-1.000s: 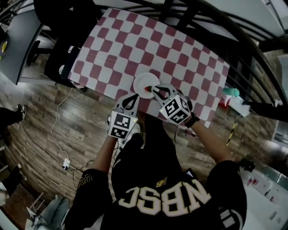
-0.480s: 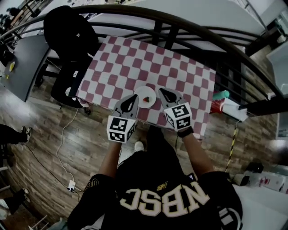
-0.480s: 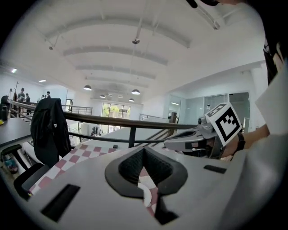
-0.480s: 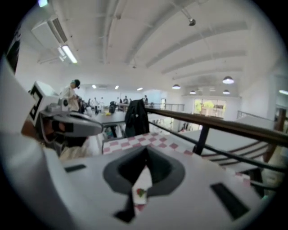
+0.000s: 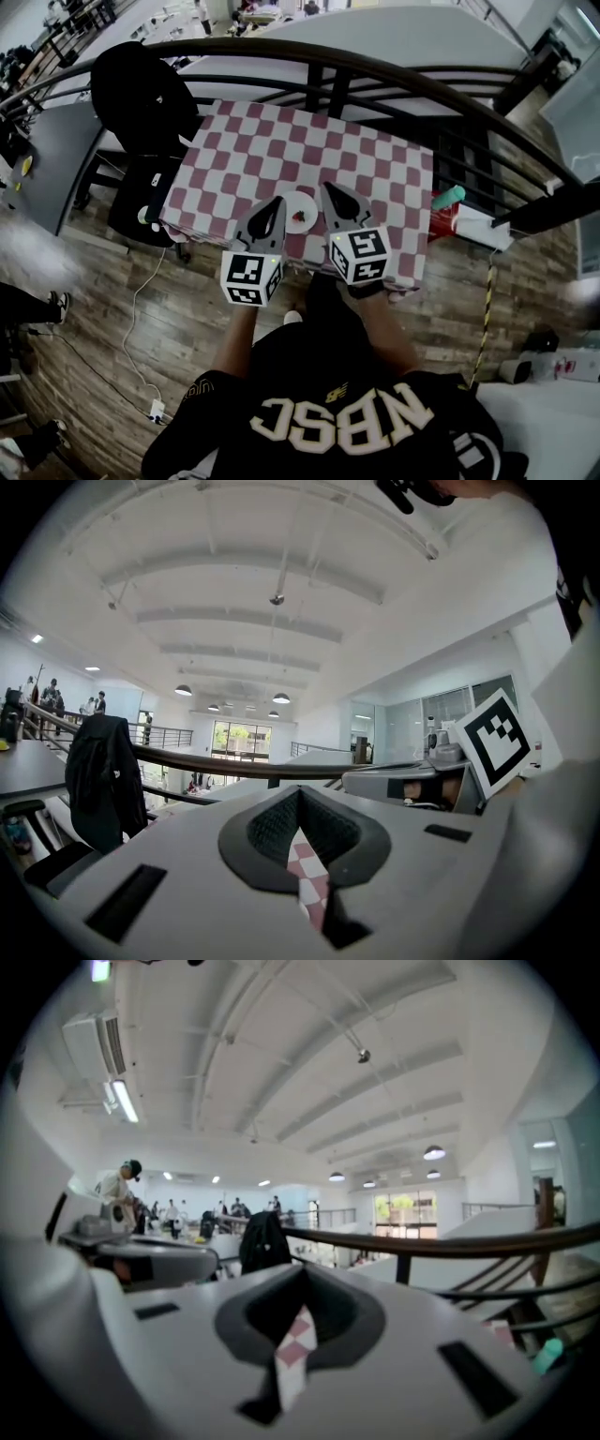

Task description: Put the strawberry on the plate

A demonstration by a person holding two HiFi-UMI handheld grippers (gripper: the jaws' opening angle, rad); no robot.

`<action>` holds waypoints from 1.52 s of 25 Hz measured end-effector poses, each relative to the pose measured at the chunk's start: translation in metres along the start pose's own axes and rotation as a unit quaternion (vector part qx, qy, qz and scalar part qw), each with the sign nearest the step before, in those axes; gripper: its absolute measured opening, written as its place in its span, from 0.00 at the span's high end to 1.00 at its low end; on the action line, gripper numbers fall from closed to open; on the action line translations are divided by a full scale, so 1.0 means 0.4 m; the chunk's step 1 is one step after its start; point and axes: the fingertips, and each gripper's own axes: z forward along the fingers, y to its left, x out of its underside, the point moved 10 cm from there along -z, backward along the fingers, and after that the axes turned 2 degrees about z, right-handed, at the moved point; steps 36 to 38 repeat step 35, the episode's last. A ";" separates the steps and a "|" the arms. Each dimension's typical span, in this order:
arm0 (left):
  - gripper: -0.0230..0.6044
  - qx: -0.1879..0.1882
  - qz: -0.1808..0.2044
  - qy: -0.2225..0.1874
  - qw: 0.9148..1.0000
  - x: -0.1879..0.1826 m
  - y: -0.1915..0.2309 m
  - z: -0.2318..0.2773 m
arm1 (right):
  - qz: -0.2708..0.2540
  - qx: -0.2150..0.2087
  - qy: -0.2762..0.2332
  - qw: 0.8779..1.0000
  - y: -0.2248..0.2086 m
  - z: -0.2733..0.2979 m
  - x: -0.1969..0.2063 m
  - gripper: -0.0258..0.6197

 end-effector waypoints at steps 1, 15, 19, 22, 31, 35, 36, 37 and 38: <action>0.95 -0.002 0.004 -0.005 1.000 -0.007 -0.003 -0.011 | -0.002 0.003 -0.005 1.000 0.006 -0.009 -0.004 0.93; 0.95 -0.038 -0.003 -0.037 0.999 -0.021 0.015 -0.099 | -0.011 0.029 -0.029 0.999 0.039 -0.085 -0.031 0.93; 0.95 -0.040 -0.006 -0.037 0.998 -0.016 0.015 -0.109 | -0.009 0.032 -0.020 0.999 0.037 -0.084 -0.015 0.93; 0.95 -0.043 -0.006 -0.036 0.998 -0.015 0.019 -0.116 | -0.009 0.031 -0.016 0.999 0.042 -0.084 -0.007 0.93; 0.95 -0.041 -0.016 -0.036 0.998 -0.007 0.003 -0.119 | -0.018 0.027 -0.012 0.999 0.047 -0.098 0.006 0.93; 0.95 -0.034 -0.013 -0.041 0.999 -0.014 -0.010 -0.101 | -0.016 0.034 -0.011 0.999 0.028 -0.101 0.010 0.93; 0.95 -0.034 -0.013 -0.041 0.999 -0.014 -0.010 -0.101 | -0.016 0.034 -0.011 0.999 0.028 -0.101 0.010 0.93; 0.95 -0.034 -0.013 -0.041 0.999 -0.014 -0.010 -0.101 | -0.016 0.034 -0.011 0.999 0.028 -0.101 0.010 0.93; 0.95 -0.034 -0.013 -0.041 0.999 -0.014 -0.010 -0.101 | -0.016 0.034 -0.011 0.999 0.028 -0.101 0.010 0.93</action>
